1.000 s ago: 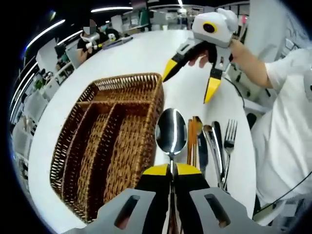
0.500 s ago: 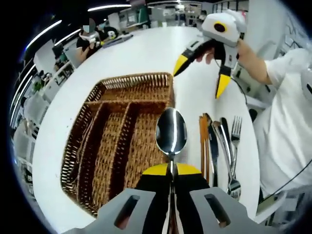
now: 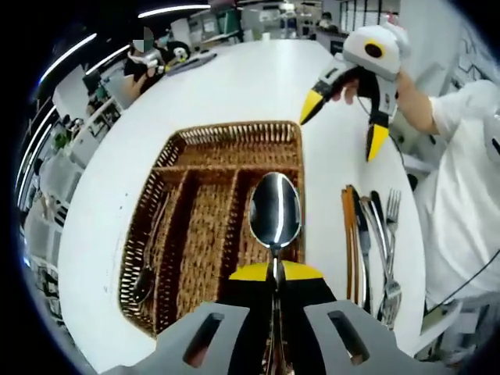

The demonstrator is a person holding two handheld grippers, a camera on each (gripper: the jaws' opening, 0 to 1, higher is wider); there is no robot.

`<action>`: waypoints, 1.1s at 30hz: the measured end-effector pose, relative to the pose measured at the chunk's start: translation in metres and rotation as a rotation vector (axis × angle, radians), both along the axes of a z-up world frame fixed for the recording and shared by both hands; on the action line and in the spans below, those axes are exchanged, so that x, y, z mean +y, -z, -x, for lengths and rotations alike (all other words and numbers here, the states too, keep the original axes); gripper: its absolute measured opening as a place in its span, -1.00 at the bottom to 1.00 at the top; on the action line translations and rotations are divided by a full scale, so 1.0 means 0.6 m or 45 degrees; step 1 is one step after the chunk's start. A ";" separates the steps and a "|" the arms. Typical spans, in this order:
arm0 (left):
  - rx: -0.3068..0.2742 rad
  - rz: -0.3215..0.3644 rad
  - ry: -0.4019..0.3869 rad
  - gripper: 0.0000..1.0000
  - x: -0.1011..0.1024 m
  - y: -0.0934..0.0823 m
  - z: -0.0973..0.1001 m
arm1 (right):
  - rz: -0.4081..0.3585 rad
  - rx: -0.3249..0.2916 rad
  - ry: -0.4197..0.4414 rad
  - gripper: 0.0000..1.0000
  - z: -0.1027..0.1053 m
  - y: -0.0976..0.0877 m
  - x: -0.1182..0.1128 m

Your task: Arrange the knives, forks, and spoons in their matching storage slots by inserting each utensil handle-first until every utensil is classified and aligned in the correct compartment

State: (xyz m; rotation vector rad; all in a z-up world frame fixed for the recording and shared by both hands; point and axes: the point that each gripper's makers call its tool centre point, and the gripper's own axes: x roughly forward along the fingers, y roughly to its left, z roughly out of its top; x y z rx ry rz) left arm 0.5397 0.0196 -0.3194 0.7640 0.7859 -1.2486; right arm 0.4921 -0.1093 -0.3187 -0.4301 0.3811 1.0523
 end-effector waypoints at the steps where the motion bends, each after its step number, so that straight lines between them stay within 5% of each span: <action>1: -0.004 0.002 -0.004 -0.98 0.000 -0.001 -0.004 | 0.000 0.000 0.000 0.17 -0.001 0.000 0.000; 11: -0.013 -0.018 -0.007 -0.98 -0.012 -0.001 -0.041 | -0.005 -0.003 -0.008 0.18 -0.011 -0.010 0.004; 33: 0.013 -0.023 -0.074 -0.98 -0.023 0.012 -0.193 | -0.045 0.025 -0.023 0.22 -0.021 -0.021 0.010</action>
